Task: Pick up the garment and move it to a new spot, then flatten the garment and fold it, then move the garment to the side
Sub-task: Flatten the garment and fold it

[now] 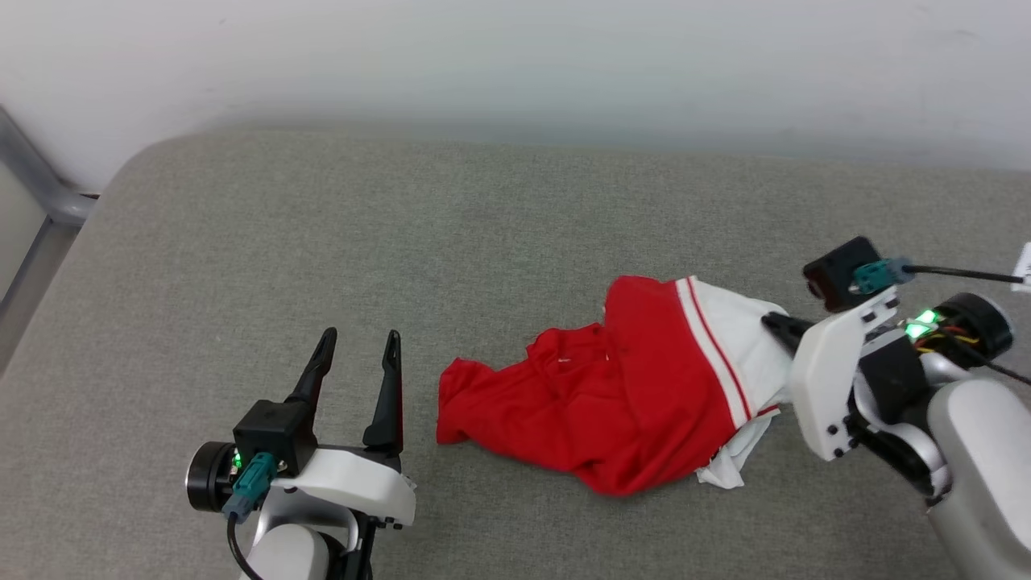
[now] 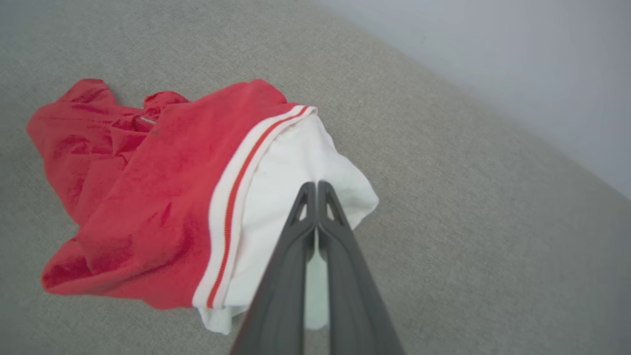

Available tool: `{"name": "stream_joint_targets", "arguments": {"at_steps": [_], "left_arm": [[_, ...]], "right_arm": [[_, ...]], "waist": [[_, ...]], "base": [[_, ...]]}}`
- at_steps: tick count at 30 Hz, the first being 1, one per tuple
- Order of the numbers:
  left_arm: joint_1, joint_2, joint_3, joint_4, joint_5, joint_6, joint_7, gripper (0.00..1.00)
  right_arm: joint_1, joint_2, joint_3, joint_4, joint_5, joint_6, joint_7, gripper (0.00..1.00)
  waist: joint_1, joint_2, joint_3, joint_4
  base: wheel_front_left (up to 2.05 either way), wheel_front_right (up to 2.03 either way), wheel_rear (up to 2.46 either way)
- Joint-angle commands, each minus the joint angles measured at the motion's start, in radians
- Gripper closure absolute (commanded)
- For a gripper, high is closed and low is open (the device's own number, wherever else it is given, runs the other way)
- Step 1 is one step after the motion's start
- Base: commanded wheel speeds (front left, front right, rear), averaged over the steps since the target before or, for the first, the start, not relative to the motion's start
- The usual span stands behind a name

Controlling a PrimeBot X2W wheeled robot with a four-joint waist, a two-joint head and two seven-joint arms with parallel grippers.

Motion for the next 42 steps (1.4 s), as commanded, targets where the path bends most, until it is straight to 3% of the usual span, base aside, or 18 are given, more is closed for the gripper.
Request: {"name": "stream_joint_targets", "arguments": {"at_steps": [1, 6, 11, 19, 26, 27, 28, 29, 36, 42], "left_arm": [[0.009, -0.003, 0.004, -0.001, 0.009, -0.002, -0.003, 0.00], [0.018, -0.005, 0.015, -0.003, 0.015, -0.008, -0.003, 0.00], [0.028, -0.005, 0.025, -0.004, 0.021, -0.013, -0.003, 0.00], [0.024, -0.007, 0.029, 0.001, 0.023, -0.022, -0.003, 0.00], [0.024, -0.008, 0.033, 0.019, 0.026, -0.027, -0.003, 0.00], [0.027, -0.008, 0.034, 0.023, 0.026, -0.028, -0.003, 0.00], [0.030, -0.008, 0.035, 0.026, 0.026, -0.028, -0.003, 0.00], [0.034, -0.009, 0.034, 0.030, 0.025, -0.029, -0.003, 0.00], [0.053, -0.010, 0.034, 0.046, 0.020, -0.030, -0.003, 0.00], [0.078, -0.005, 0.041, 0.051, 0.016, -0.026, -0.003, 0.00]], "right_arm": [[-0.007, -0.015, -0.039, -0.012, -0.016, -0.001, -0.015, 1.00], [0.070, -0.027, -0.181, -0.021, -0.057, -0.001, -0.030, 1.00], [0.216, 0.012, -0.349, -0.023, -0.112, -0.001, -0.027, 1.00], [0.447, 0.145, -0.553, 0.046, -0.153, -0.001, -0.045, 1.00], [0.533, 0.240, -0.627, 0.123, -0.180, 0.000, -0.086, 1.00], [0.532, 0.251, -0.637, 0.123, -0.183, 0.000, -0.110, 0.64], [0.527, 0.263, -0.648, 0.121, -0.183, -0.001, -0.135, 0.10], [0.521, 0.269, -0.656, 0.117, -0.187, -0.001, -0.165, 0.00], [0.494, 0.303, -0.696, 0.069, -0.214, -0.001, -0.393, 0.00], [0.487, 0.323, -0.649, 0.010, -0.231, 0.000, -0.559, 0.00]], "waist": [[-0.0001, 0.0000, -0.009, -0.014], [-0.0001, 0.0000, -0.023, -0.037], [-0.0001, 0.0000, -0.028, -0.053], [-0.0001, 0.0000, -0.023, -0.061], [-0.0001, 0.0000, -0.027, -0.061], [-0.0001, 0.0000, -0.030, -0.062], [-0.0001, 0.0000, -0.034, -0.063], [-0.0001, 0.0000, -0.039, -0.063], [-0.0001, 0.0000, -0.081, -0.061], [-0.0001, 0.0000, -0.113, -0.067]], "base": [[0.00, 0.00, 0.00], [0.00, 0.00, 0.00], [0.00, 0.00, 0.00], [0.00, 0.00, 0.00], [0.00, 0.00, 0.00], [0.00, 0.00, 0.00], [0.00, 0.00, 0.00], [0.00, 0.00, 0.00], [0.00, 0.00, 0.00], [0.00, 0.00, 0.00]]}}
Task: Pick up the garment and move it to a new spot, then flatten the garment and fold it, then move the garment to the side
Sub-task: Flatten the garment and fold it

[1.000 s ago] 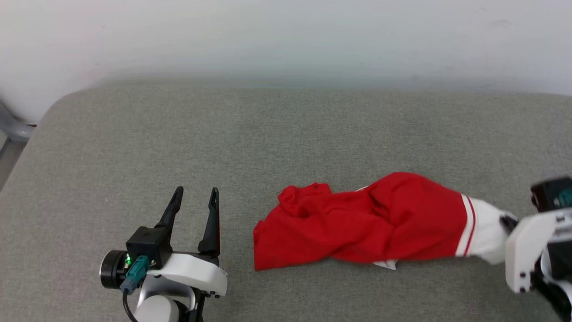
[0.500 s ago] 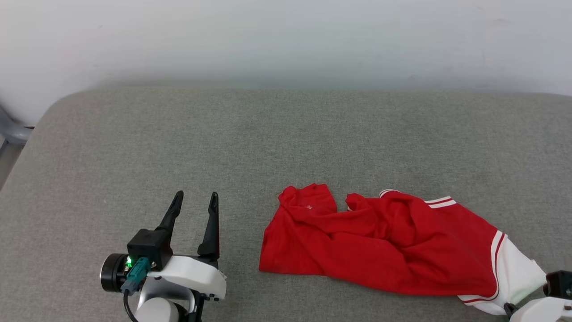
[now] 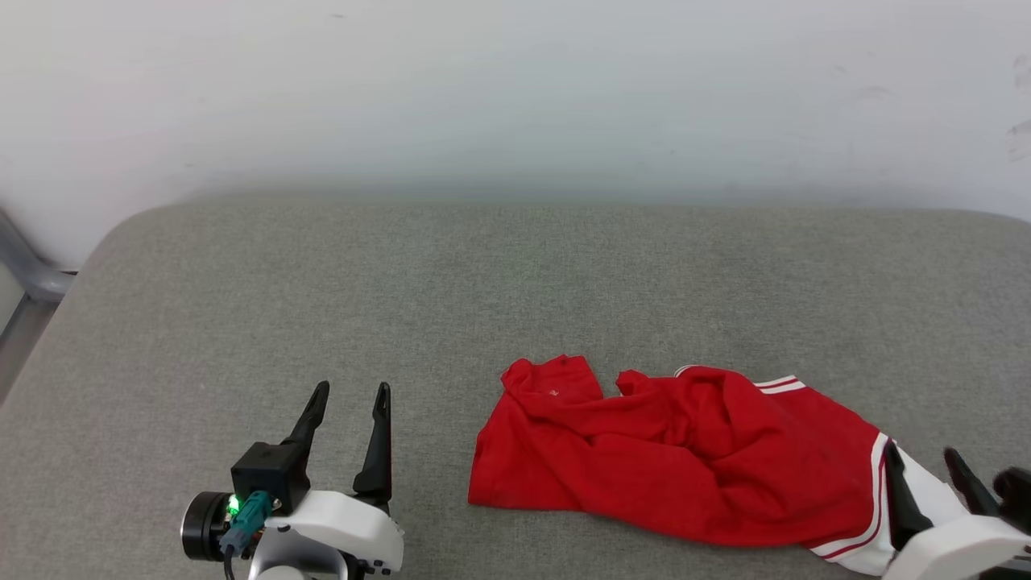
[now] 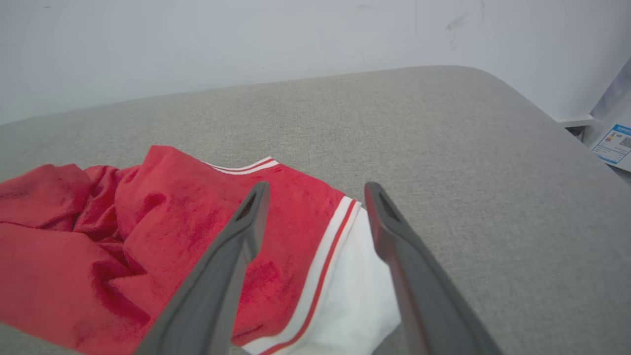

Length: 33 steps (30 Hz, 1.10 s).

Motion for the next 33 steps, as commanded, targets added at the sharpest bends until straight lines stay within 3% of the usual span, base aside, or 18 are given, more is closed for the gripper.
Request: {"name": "stream_joint_targets", "arguments": {"at_steps": [1, 8, 18, 25, 33], "left_arm": [[0.011, 0.002, 0.003, 0.003, -0.004, 0.004, -0.003, 0.00], [0.022, 0.014, 0.005, 0.012, -0.009, 0.012, 0.004, 0.00], [-0.002, 0.033, -0.023, 0.015, -0.001, 0.004, 0.073, 0.00], [-0.120, 0.035, -0.106, 0.050, -0.004, -0.052, 0.248, 0.00], [-0.333, 0.038, -0.234, 0.183, -0.056, -0.093, 0.498, 0.00]], "right_arm": [[-0.012, 0.008, 0.017, -0.020, 0.003, 0.000, -0.021, 0.00], [0.009, 0.024, 0.125, -0.131, -0.015, 0.000, -0.072, 0.00], [0.064, 0.029, 0.204, -0.269, -0.032, 0.000, -0.028, 0.00], [0.063, 0.029, 0.227, -0.311, -0.022, 0.000, 0.005, 0.00], [0.022, 0.030, 0.246, -0.322, -0.023, 0.000, 0.016, 0.00]], "waist": [[0.0001, -0.0001, -0.006, -0.004], [0.0001, -0.0001, -0.028, -0.020], [0.0001, -0.0001, -0.039, -0.041], [0.0001, -0.0001, -0.013, -0.067], [0.0001, -0.0001, 0.063, -0.135]], "base": [[0.00, 0.00, 0.00], [0.00, 0.00, 0.00], [0.00, 0.00, 0.00], [0.00, 0.00, 0.00], [0.00, 0.00, 0.00]]}}
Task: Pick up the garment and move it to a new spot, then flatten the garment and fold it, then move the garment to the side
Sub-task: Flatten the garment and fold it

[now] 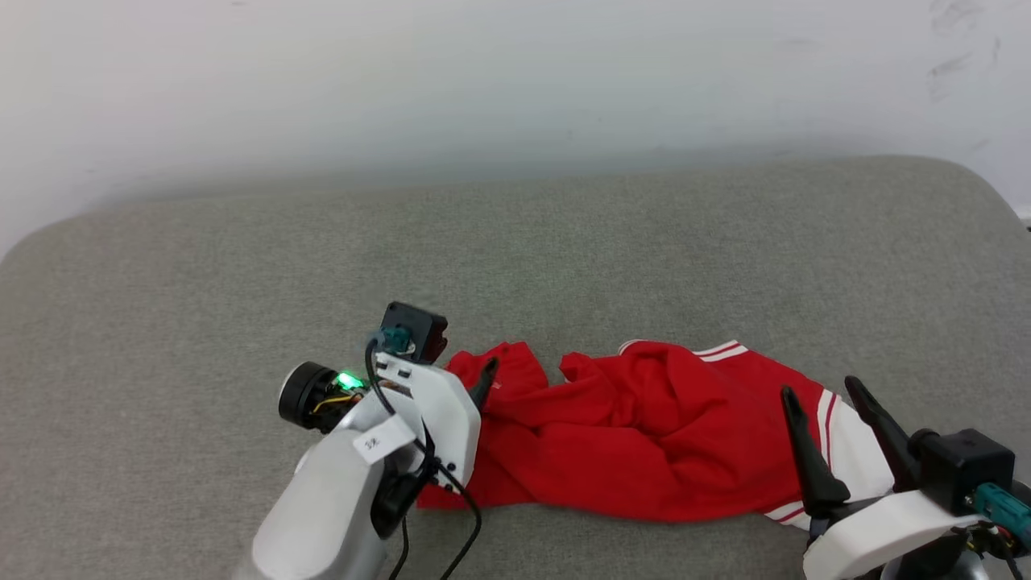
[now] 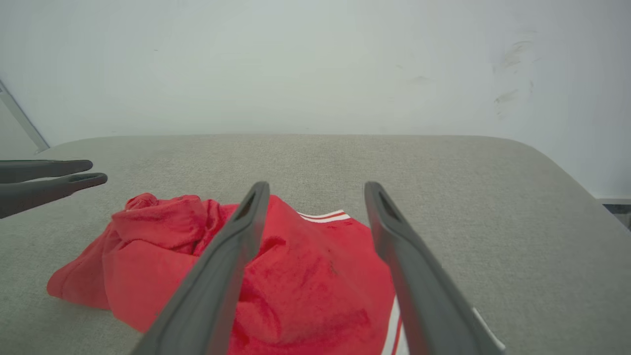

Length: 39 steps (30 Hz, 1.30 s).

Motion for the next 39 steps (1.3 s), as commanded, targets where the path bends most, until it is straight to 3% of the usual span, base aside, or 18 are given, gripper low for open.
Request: {"name": "stream_joint_targets", "arguments": {"at_steps": [1, 12, 19, 20, 21, 22, 27, 34, 39], "left_arm": [[-0.043, 0.002, -0.016, 0.036, -0.023, -0.005, 0.037, 0.00], [-0.258, 0.064, -0.166, 0.312, -0.108, -0.006, 0.270, 0.00], [-0.246, 0.086, -0.379, 0.431, -0.193, -0.011, 0.443, 0.00], [-0.244, 0.091, -0.403, 0.433, -0.212, -0.011, 0.455, 0.55], [-0.246, 0.097, -0.423, 0.430, -0.229, -0.012, 0.454, 0.95], [-0.248, 0.103, -0.441, 0.430, -0.245, -0.012, 0.448, 1.00], [-0.313, 0.141, -0.435, 0.439, -0.248, 0.004, 0.301, 1.00], [-0.356, 0.147, -0.353, 0.423, -0.254, 0.092, 0.034, 1.00], [-0.311, 0.195, -0.283, 0.376, -0.280, 0.162, -0.113, 1.00]], "right_arm": [[-0.019, 0.003, 0.001, 0.002, 0.000, -0.001, -0.004, 0.00], [-0.077, 0.003, 0.016, 0.032, 0.022, -0.001, -0.039, 0.00], [-0.097, 0.003, 0.015, 0.057, 0.030, 0.000, -0.055, 0.00], [-0.099, 0.003, 0.016, 0.061, 0.031, -0.001, -0.055, 0.00], [-0.101, 0.003, 0.017, 0.063, 0.031, 0.000, -0.056, 0.00], [-0.103, 0.003, 0.018, 0.065, 0.031, 0.000, -0.056, 0.00], [-0.105, 0.003, 0.012, 0.073, 0.032, 0.000, -0.051, 0.00], [-0.088, 0.002, -0.002, 0.075, 0.031, -0.001, -0.045, 0.00], [-0.068, 0.002, -0.011, 0.071, 0.023, 0.000, -0.033, 0.00]], "waist": [[-0.0001, -0.0001, 0.040, -0.037], [-0.0001, -0.0001, 0.166, -0.108], [-0.0001, -0.0001, 0.187, -0.110], [-0.0001, -0.0001, 0.187, -0.109], [-0.0001, -0.0001, 0.187, -0.107], [-0.0001, -0.0001, 0.187, -0.106], [-0.0001, -0.0001, 0.175, -0.091], [-0.0001, -0.0001, 0.130, -0.046], [-0.0001, -0.0001, 0.080, -0.005]], "base": [[0.00, 0.00, 0.00], [0.00, 0.00, 0.00], [0.00, 0.00, 0.00], [0.00, 0.00, 0.00], [0.00, 0.00, 0.00], [0.00, 0.00, 0.00], [0.00, 0.00, 0.00], [0.00, 0.00, 0.00], [0.00, 0.00, 0.00]]}}
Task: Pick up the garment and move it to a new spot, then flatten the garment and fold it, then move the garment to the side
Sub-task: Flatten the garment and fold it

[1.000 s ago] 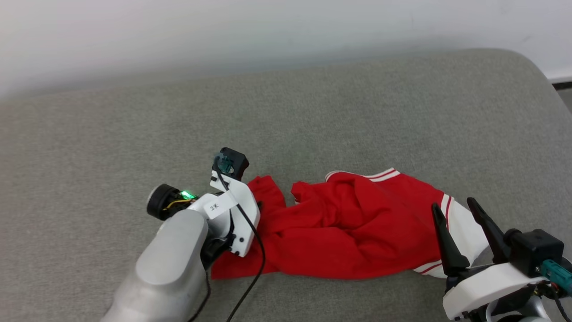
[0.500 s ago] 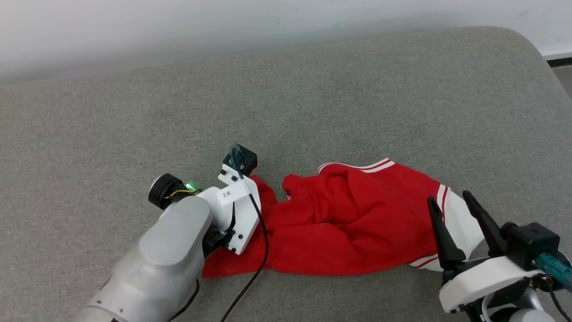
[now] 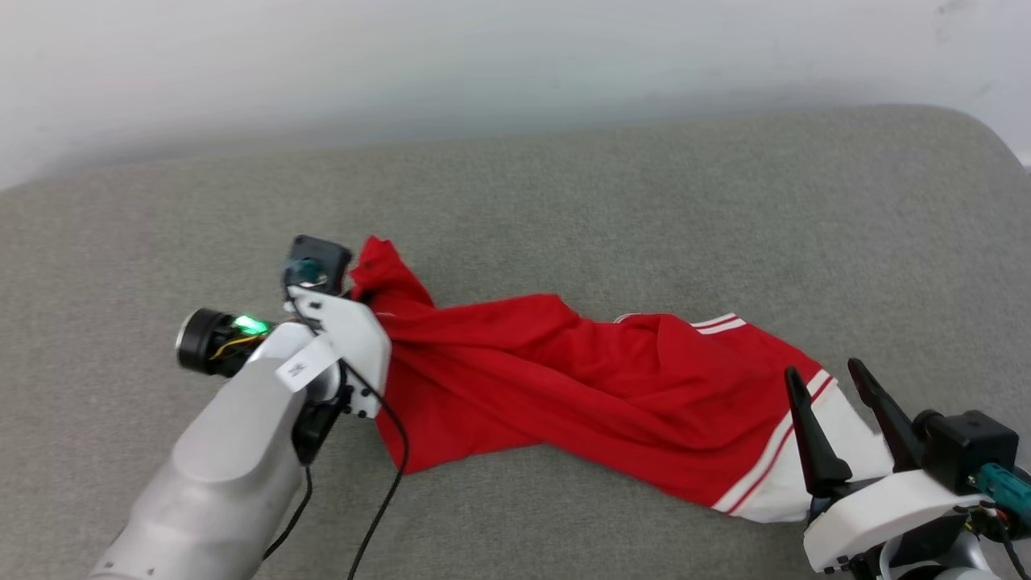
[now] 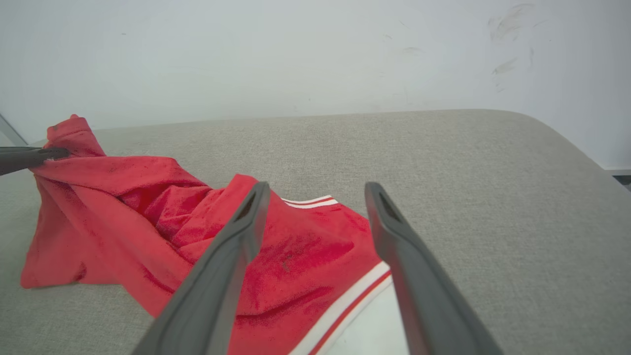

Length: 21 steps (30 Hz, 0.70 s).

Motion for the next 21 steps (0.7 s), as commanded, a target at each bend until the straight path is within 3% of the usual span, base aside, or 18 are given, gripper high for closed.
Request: {"name": "stream_joint_targets", "arguments": {"at_steps": [1, 10, 13, 21], "left_arm": [[0.040, 0.028, 0.033, -0.029, -0.016, 0.030, -0.047, 1.00], [0.346, 0.134, 0.179, -0.262, -0.131, 0.187, -0.132, 1.00], [0.496, 0.149, 0.215, -0.342, -0.180, 0.240, -0.123, 1.00], [0.758, 0.145, 0.260, -0.453, -0.269, 0.316, -0.102, 1.00]], "right_arm": [[0.014, 0.002, -0.007, -0.005, -0.002, -0.001, 0.007, 0.00], [0.073, 0.001, -0.020, -0.019, 0.001, -0.001, 0.032, 0.00], [0.089, 0.001, -0.024, -0.026, 0.004, 0.000, 0.038, 0.00], [0.113, 0.001, -0.023, -0.044, -0.004, 0.000, 0.057, 0.00]], "waist": [[-0.0001, 0.0000, -0.039, 0.036], [-0.0001, 0.0000, -0.114, 0.099], [-0.0001, 0.0000, -0.130, 0.116], [-0.0001, 0.0000, -0.151, 0.140]], "base": [[0.00, 0.00, 0.00], [0.00, 0.00, 0.00], [0.00, 0.00, 0.00], [0.00, 0.00, 0.00]]}}
